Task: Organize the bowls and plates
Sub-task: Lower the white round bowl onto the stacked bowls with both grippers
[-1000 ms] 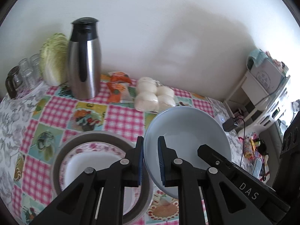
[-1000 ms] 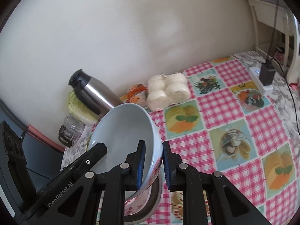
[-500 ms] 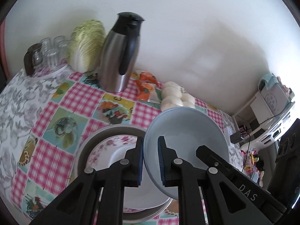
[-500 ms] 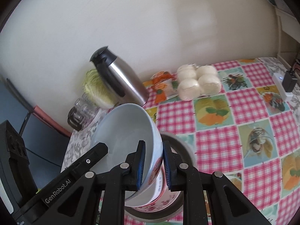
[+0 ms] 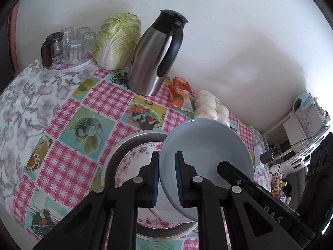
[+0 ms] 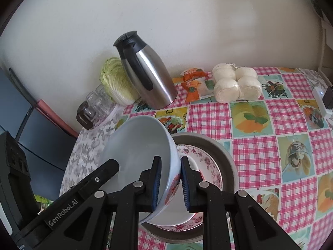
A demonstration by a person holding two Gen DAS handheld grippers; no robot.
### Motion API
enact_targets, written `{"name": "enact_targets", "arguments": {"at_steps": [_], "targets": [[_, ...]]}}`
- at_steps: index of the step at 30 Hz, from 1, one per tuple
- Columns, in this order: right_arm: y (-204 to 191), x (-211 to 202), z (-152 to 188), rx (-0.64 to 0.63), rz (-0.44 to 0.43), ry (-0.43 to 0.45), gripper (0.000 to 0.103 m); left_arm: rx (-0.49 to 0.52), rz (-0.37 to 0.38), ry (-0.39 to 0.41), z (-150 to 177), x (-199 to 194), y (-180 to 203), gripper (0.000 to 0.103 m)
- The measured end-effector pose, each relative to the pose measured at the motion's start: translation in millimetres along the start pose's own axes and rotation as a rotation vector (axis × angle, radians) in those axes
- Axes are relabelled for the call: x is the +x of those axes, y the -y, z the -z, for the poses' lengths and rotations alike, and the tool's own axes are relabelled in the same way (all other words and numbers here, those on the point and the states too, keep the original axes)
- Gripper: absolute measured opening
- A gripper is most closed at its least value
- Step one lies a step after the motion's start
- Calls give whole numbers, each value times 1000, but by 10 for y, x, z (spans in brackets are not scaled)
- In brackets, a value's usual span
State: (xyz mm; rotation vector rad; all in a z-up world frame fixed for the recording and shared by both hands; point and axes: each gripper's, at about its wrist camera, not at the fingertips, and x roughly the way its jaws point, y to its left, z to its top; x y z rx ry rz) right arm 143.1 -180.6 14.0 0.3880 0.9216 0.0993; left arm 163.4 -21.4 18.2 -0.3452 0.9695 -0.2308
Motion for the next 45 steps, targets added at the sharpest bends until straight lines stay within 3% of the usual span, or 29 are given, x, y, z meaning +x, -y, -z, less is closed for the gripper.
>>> {"name": "enact_targets", "arguments": {"at_steps": [20, 28, 37, 39, 41, 45], "targets": [[44, 404, 136, -34, 88, -126, 23, -31, -9, -76, 50, 303, -150, 15], [84, 374, 120, -18, 68, -134, 22, -33, -16, -73, 47, 315, -149, 15], [102, 307, 96, -9, 55, -109, 25, -19, -55, -71, 54, 331, -147, 15], [102, 260, 80, -8, 49, -85, 36, -19, -41, -81, 61, 356, -149, 16], [115, 201, 57, -6, 69, -51, 41, -17, -41, -86, 69, 372, -132, 16], [178, 126, 23, 15, 58, -24, 41, -10, -57, -81, 68, 360, -123, 16]]}}
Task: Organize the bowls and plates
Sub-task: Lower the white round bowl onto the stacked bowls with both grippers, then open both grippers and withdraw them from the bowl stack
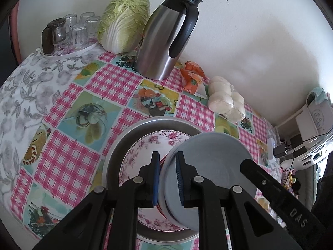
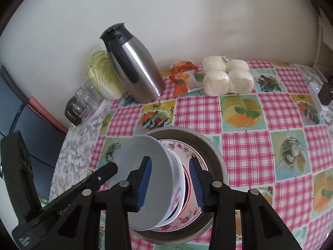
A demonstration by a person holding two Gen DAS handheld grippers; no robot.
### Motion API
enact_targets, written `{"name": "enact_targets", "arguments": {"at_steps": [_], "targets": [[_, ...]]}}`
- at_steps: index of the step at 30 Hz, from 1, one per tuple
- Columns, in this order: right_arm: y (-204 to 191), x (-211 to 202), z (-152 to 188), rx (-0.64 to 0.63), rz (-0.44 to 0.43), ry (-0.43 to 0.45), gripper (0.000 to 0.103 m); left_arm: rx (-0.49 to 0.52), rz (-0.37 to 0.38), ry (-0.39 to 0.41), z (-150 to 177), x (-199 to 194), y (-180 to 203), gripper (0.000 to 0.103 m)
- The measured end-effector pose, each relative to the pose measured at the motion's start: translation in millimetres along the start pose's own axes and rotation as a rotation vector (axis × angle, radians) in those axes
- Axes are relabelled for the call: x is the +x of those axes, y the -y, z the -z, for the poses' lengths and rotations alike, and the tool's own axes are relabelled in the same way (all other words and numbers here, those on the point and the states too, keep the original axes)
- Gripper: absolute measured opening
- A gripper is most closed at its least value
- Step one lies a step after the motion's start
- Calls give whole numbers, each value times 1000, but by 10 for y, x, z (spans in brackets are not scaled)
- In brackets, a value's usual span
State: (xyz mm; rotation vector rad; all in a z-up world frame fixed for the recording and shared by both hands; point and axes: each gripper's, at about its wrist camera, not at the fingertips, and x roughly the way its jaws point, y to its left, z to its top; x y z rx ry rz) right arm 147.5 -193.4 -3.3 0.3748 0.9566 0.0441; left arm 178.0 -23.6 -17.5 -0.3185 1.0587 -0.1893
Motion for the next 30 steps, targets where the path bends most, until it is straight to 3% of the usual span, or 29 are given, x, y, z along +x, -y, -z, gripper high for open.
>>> {"name": "enact_targets", "arguments": {"at_steps": [10, 11, 14, 16, 20, 30], "targets": [[338, 139, 54, 110, -20, -33, 44, -7, 11, 27, -4, -139, -9, 17], [335, 158, 72, 108, -18, -41, 44, -6, 7, 31, 4, -161, -16, 20], [304, 130, 117, 97, -3, -41, 44, -11, 10, 48, 31, -233, -55, 44], [287, 59, 154, 97, -14, -25, 44, -14, 13, 67, 62, -306, -88, 49], [219, -95, 228, 67, -3, 7, 56, -7, -7, 90, 131, -403, -137, 72], [63, -336, 517, -30, 55, 46, 72, 69, -102, 108, 370, -515, -278, 89]]}}
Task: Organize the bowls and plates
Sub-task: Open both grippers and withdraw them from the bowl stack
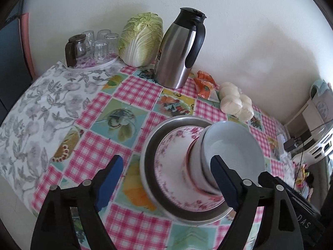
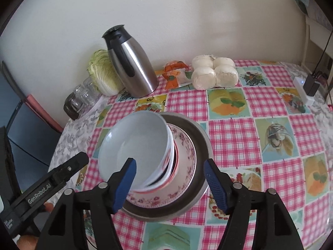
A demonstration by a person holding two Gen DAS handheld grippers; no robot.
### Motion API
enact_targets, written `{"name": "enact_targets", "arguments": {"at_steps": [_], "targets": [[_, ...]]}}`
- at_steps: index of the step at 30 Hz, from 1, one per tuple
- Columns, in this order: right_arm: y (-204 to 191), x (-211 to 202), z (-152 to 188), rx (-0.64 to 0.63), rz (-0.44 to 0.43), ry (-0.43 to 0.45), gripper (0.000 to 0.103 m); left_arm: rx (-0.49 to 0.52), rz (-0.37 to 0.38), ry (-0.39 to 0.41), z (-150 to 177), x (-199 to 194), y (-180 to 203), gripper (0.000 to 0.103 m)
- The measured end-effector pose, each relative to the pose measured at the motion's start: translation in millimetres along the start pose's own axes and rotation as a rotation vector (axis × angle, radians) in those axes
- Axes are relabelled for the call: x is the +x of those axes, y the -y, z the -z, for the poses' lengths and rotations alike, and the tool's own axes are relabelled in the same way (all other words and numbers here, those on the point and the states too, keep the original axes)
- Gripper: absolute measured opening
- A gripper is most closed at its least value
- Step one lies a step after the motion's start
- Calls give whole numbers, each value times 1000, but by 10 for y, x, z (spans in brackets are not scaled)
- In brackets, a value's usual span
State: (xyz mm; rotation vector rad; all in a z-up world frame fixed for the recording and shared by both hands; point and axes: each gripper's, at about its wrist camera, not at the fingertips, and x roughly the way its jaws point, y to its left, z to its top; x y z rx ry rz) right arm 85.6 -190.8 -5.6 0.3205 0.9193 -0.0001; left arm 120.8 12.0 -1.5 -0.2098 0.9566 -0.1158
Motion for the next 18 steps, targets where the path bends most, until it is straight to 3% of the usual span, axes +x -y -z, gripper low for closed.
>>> {"name": "enact_targets", "arguments": {"at_steps": [3, 7, 11, 18], "targets": [[-11, -33, 93, -14, 0, 2, 82, 24, -8, 14, 108, -39, -60, 92], [-15, -22, 221, -47, 34, -2, 87, 81, -62, 25, 256, -23, -123, 94], [13, 46, 336, -60, 49, -20, 103, 132, -111, 24, 348, 29, -178, 97], [-2, 166, 501, -109, 88, -60, 103, 169, -110, -2, 433, 137, -246, 97]]}}
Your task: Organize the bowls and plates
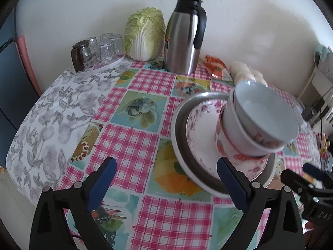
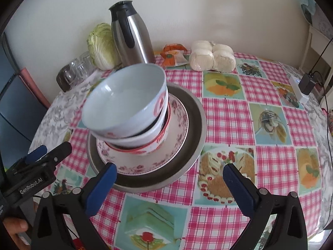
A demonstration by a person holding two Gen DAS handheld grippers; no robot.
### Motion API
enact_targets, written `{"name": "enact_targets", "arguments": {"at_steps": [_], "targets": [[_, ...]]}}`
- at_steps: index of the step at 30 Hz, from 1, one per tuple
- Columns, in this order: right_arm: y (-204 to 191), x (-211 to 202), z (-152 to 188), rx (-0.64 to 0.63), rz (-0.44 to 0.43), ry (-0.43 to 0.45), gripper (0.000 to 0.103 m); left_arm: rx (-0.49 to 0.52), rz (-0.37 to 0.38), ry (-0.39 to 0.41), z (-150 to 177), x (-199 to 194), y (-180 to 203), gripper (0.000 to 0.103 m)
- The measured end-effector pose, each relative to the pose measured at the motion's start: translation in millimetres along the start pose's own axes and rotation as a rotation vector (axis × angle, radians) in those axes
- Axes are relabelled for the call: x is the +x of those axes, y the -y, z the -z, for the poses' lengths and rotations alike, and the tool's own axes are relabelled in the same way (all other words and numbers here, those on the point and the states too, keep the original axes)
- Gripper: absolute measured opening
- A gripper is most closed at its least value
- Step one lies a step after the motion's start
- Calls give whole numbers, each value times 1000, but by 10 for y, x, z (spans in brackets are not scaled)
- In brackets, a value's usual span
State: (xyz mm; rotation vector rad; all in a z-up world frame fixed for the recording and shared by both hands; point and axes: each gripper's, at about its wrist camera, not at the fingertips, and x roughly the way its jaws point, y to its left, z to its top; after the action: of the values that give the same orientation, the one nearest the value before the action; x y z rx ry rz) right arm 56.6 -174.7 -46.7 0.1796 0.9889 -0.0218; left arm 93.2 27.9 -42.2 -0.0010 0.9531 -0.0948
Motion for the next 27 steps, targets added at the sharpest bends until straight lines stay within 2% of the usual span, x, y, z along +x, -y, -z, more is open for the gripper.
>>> {"name": "enact_targets", "arguments": {"at_steps": [4, 10, 15, 27], "targets": [[-39, 36, 38, -23, 15, -14, 103, 48, -17, -16, 90, 81, 8, 98], [-70, 108, 69, -47, 29, -45, 103, 45, 21, -17, 135, 122, -34, 98], [-67, 148, 81, -55, 44, -64, 103, 68, 12, -7, 150, 119, -6, 98], [-79, 181, 78, -81, 61, -89, 103, 124, 43, -23, 182, 159, 114, 98]]}}
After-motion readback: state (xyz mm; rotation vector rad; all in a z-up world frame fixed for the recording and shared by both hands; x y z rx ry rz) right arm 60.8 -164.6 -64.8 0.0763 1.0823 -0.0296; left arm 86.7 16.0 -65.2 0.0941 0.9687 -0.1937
